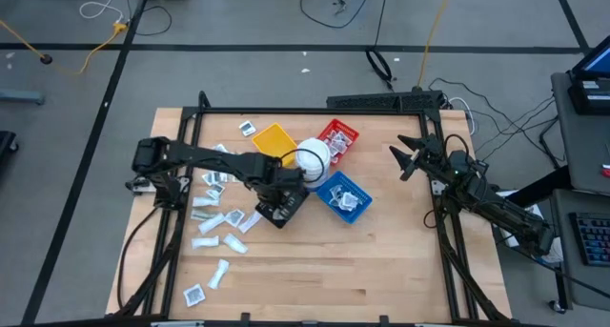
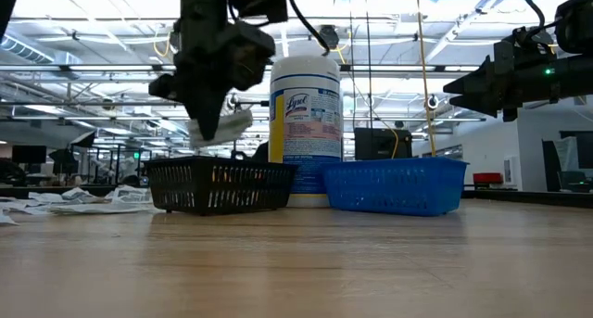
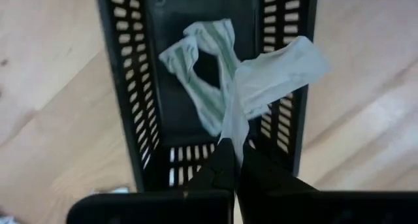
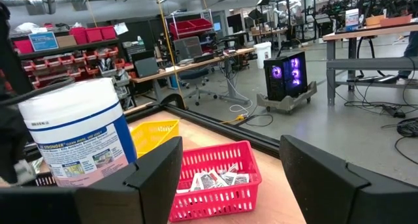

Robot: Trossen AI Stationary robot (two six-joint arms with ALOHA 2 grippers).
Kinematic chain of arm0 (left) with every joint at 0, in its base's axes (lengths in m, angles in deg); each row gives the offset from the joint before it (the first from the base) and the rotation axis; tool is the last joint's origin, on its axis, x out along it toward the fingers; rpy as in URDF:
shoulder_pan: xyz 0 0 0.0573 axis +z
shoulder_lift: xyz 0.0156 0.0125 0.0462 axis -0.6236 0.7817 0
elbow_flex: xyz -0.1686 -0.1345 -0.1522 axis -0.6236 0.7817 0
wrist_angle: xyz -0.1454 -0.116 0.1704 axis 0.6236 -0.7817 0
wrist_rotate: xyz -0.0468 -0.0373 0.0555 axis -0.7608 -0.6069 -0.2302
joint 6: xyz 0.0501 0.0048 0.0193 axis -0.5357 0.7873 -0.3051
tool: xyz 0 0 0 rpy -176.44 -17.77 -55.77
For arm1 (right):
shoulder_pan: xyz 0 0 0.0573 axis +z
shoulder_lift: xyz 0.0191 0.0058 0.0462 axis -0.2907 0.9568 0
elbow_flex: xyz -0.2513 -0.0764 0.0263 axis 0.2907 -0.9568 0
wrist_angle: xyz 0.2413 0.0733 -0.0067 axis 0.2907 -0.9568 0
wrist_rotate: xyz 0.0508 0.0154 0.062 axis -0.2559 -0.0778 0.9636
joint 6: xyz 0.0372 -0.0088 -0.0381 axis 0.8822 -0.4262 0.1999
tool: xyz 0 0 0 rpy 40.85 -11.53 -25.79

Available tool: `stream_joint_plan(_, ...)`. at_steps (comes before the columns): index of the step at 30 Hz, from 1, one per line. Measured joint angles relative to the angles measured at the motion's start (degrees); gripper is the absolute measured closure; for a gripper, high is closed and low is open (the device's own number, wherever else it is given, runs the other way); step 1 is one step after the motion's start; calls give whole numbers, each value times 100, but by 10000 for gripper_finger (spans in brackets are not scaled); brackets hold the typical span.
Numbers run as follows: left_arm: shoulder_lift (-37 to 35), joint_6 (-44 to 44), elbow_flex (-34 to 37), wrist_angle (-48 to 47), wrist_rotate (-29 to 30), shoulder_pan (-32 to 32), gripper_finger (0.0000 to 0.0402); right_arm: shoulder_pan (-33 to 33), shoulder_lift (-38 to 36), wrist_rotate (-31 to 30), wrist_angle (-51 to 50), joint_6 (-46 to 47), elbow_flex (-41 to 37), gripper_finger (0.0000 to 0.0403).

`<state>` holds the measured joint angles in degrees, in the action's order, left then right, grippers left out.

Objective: Pick & Place First Aid Supplies
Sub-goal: Put the bandage pack into the black bin

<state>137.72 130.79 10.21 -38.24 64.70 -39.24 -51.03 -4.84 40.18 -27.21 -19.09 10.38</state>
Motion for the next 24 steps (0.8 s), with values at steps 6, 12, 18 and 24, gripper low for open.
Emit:
stream_joint_plan(6, 214, 29, 1, 391, -17, 1, 399, 0, 0, 1, -2, -2, 0, 149)
stream_joint_plan(12, 212, 196, 1, 541, 191, 1, 362, 0, 0, -1, -1, -1, 0, 149)
stream_joint_plan(18, 212, 306, 1, 432, 358, -5, 292, 0, 0, -1, 0, 0, -1, 149)
stream_joint_plan(24, -48, 231, 88, 310, 412, -5, 217, 0, 0, -1, 0, -2, 0, 149)
